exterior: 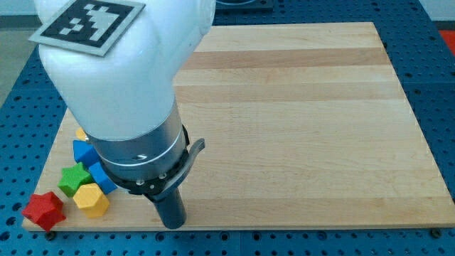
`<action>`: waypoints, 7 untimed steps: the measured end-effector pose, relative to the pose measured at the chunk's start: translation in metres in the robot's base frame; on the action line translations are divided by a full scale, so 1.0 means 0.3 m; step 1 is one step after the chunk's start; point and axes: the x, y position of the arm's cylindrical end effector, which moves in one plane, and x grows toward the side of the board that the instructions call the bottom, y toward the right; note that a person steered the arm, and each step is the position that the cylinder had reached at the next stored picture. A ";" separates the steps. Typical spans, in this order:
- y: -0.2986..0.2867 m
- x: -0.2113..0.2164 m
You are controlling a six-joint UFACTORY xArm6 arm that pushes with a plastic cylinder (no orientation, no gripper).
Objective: Slightly move the red star and yellow hexagon to the left
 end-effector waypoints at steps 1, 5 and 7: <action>-0.137 0.000; -0.353 -0.010; 0.017 -0.426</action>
